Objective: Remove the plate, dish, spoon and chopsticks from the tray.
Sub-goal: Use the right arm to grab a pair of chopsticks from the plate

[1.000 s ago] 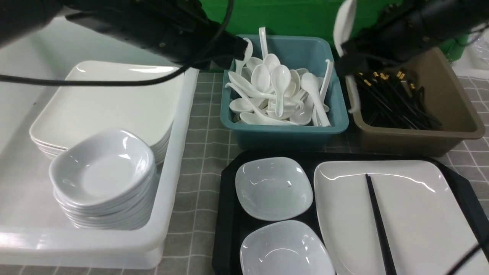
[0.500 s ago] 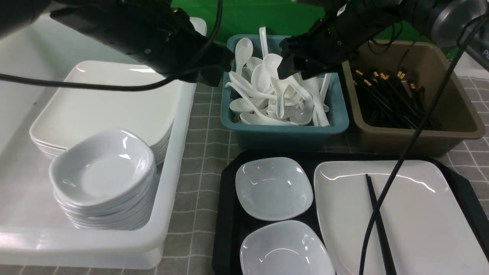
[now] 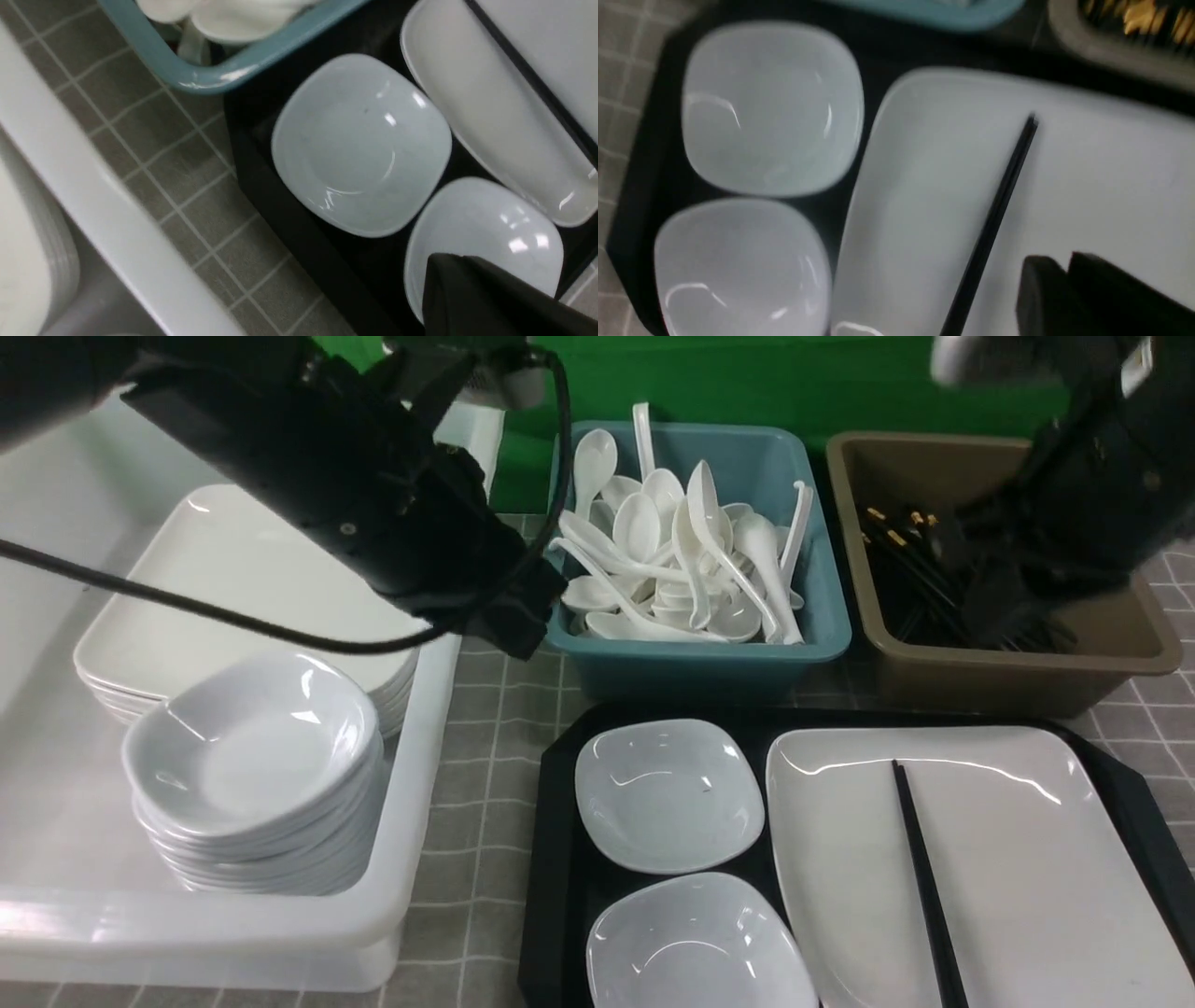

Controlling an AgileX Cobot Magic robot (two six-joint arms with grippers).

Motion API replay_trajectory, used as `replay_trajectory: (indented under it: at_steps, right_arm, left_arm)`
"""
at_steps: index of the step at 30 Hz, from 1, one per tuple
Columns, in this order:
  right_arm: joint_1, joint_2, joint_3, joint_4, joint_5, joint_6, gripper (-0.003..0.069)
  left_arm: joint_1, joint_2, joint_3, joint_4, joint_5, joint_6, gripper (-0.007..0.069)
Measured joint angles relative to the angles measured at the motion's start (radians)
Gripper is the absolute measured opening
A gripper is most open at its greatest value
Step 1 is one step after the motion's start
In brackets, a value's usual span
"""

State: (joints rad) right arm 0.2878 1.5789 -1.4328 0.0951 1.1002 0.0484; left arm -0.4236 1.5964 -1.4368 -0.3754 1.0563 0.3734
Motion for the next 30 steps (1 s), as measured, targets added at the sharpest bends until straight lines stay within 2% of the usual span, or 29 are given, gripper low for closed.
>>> replay_trajectory:
  at_steps: [2, 4, 6, 7, 10, 15, 23, 26, 27, 28, 30]
  right_arm:
    - [0.000, -0.029, 0.160, 0.001, -0.088, 0.030, 0.0214]
    - [0.000, -0.032, 0.316, -0.004, -0.205, 0.071, 0.0340]
    - [0.000, -0.025, 0.381, -0.005, -0.260, 0.085, 0.0385]
    - [0.000, -0.016, 0.437, -0.005, -0.310, 0.094, 0.0433]
    - [0.000, 0.017, 0.495, -0.003, -0.381, 0.102, 0.0471]
    - [0.006, 0.071, 0.508, 0.000, -0.434, 0.114, 0.0483]
    - [0.035, 0.122, 0.507, 0.007, -0.465, 0.119, 0.0480]
    - [0.035, 0.127, 0.502, 0.003, -0.464, 0.120, 0.0434]
    - [0.035, 0.128, 0.502, -0.008, -0.463, 0.118, 0.0362]
    - [0.035, 0.128, 0.502, -0.012, -0.463, 0.115, 0.0320]
    - [0.035, 0.128, 0.502, -0.015, -0.463, 0.102, 0.0138]
  left_arm:
    - [-0.042, 0.000, 0.034, 0.012, -0.001, 0.007, 0.0002]
    - [-0.081, 0.000, 0.064, 0.024, -0.003, 0.006, 0.0002]
    - [-0.102, 0.000, 0.082, 0.026, -0.006, 0.004, 0.0002]
    - [-0.122, 0.000, 0.102, 0.029, -0.015, -0.001, 0.0002]
    - [-0.140, 0.000, 0.130, 0.032, -0.035, -0.003, 0.0002]
    - [-0.141, 0.000, 0.137, 0.038, -0.062, -0.005, 0.0002]
    - [-0.141, 0.000, 0.137, 0.039, -0.073, -0.005, 0.0002]
    - [-0.141, 0.000, 0.137, 0.040, -0.073, -0.005, 0.0002]
    - [-0.141, 0.000, 0.137, 0.041, -0.073, -0.005, 0.0002]
    - [-0.141, 0.000, 0.137, 0.041, -0.073, -0.005, 0.0002]
    - [-0.141, 0.000, 0.137, 0.042, -0.073, -0.006, 0.0002]
